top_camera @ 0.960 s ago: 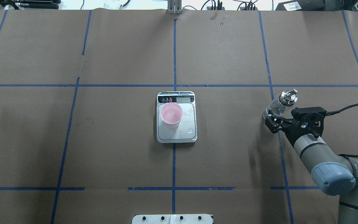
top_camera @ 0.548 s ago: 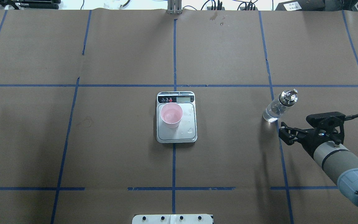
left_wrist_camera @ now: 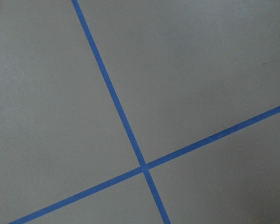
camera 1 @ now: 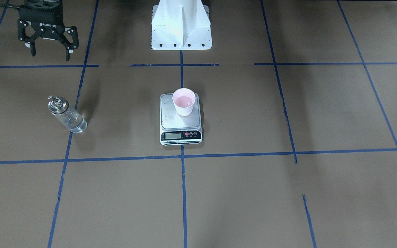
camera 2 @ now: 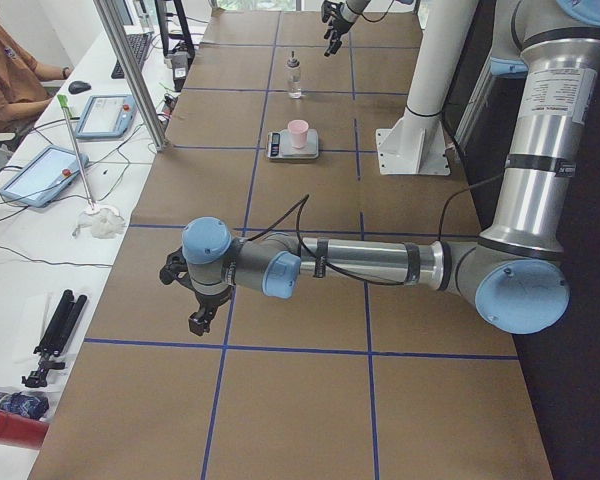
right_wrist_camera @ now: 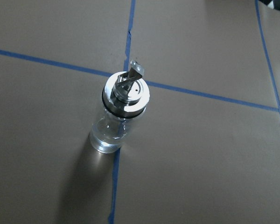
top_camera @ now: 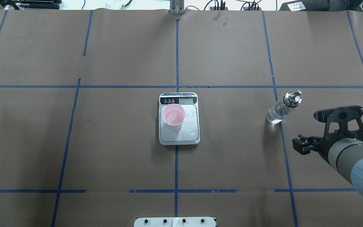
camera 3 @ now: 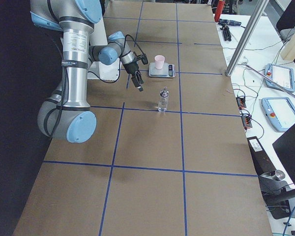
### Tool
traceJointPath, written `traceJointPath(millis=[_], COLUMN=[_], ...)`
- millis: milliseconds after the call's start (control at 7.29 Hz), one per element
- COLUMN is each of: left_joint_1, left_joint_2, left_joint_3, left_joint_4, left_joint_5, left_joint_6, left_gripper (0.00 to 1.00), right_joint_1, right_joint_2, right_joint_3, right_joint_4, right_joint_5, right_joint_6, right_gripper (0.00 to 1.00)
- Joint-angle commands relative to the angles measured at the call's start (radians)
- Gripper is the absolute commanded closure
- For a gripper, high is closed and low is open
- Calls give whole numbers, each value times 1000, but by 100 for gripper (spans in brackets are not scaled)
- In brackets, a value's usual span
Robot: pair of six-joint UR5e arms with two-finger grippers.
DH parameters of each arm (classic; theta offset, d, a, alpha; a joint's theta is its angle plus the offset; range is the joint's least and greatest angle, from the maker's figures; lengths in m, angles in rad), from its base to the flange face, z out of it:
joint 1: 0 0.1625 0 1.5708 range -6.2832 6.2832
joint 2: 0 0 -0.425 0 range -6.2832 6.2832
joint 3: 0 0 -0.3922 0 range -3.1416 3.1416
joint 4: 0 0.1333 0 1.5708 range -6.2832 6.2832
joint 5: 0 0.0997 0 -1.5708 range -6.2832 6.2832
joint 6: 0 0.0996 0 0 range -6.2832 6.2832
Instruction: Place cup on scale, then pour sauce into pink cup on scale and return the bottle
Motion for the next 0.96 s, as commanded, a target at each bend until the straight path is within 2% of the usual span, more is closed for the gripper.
traceJointPath(millis=[0, 137, 274, 411, 686, 823], left_joint_1=[0, 0, 0, 0, 0, -2], left_joint_2=[1, 1, 1, 2, 5, 14], left_joint_3=[-1, -1, -3, -11, -15, -18], left_joint_4=[-2, -2, 0, 0, 0, -3], left_joint_5=[-1, -1, -1, 0, 0, -6], left_joint_6=[1, 1, 1, -1, 5, 8], left_gripper=[0, 0, 0, 0, 0, 0], right_joint_1=[150, 268, 424, 576, 803, 900], right_joint_2=[275, 289, 335, 339, 325, 310], right_joint_3=[-7, -65, -148, -237, -448, -530], right_joint_4=[-297, -289, -251, -180, -56, -46], right_joint_5=[131, 214, 352, 502, 714, 817], right_joint_6=[-182, -312, -487, -622, -916, -1044], right_gripper=[0, 0, 0, 0, 0, 0])
